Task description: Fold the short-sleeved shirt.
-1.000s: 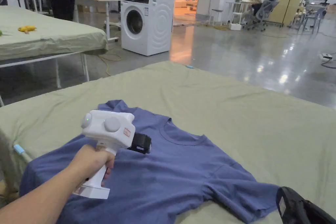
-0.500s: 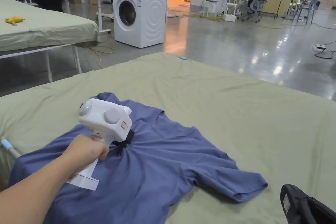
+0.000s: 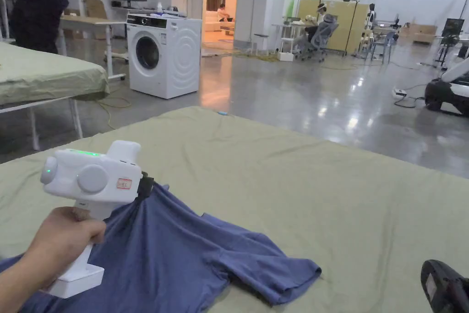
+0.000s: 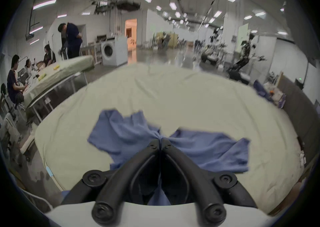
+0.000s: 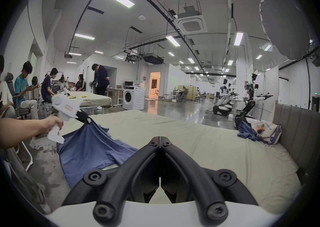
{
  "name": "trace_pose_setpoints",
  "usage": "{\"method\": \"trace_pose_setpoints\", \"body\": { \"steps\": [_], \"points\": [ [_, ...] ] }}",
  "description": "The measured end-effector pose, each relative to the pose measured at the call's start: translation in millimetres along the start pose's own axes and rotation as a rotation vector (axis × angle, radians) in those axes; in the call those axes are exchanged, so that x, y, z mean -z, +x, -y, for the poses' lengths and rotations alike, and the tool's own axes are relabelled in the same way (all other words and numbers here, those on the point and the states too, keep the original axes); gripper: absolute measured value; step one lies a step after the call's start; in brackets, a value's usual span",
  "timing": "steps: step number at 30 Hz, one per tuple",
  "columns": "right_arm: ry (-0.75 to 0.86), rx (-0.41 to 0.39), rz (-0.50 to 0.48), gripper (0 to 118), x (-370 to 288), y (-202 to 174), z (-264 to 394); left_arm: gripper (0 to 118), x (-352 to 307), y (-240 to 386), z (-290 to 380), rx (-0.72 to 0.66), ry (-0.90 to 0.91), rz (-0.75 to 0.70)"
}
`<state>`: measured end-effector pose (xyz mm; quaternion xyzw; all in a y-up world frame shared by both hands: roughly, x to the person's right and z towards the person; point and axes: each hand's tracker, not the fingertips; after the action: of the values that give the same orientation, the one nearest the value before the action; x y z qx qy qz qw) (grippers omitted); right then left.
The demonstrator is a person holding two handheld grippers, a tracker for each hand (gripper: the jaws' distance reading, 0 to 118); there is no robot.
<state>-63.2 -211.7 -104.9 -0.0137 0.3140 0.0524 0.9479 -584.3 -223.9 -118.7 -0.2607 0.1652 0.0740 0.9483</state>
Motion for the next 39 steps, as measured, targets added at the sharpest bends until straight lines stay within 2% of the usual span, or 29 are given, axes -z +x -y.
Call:
{"method": "trace_pose_setpoints", "body": {
  "steps": [2, 4, 7, 9, 12, 15, 23, 30, 36, 39],
  "points": [
    [0.009, 0.009, 0.031, 2, -9, 12, -2, 1, -33, 14, -5, -0.033, 0.079, 0.056],
    [0.014, 0.015, 0.050, 2, -18, 22, -3, 1, -63, 39, -11, 0.006, 0.164, 0.068],
    [0.024, 0.021, 0.086, 2, -32, 37, -6, 1, -93, 79, -31, 0.014, 0.226, 0.169],
    [0.030, 0.028, 0.111, 2, -42, 47, -7, 1, -95, 94, -51, 0.044, 0.301, 0.211],
    [0.036, 0.032, 0.141, 2, -56, 62, -10, 1, -91, 136, -76, 0.007, 0.294, 0.320],
    [0.048, 0.029, 0.184, 2, -75, 79, -14, 1, -87, 197, -89, 0.085, 0.316, 0.393],
    [0.070, -0.018, 0.334, 2, -137, 133, -23, 1, -74, 407, -95, 0.222, 0.272, 0.642],
    [0.065, -0.011, 0.465, 2, -180, 181, -18, 1, -26, 574, -64, 0.227, 0.131, 0.845],
    [0.024, 0.008, 0.518, 2, -186, 210, -2, 1, 26, 680, -2, 0.299, 0.000, 0.850],
    [0.007, 0.023, 0.521, 2, -185, 219, 6, 1, 54, 701, 32, 0.305, -0.084, 0.821]
  ]
}}
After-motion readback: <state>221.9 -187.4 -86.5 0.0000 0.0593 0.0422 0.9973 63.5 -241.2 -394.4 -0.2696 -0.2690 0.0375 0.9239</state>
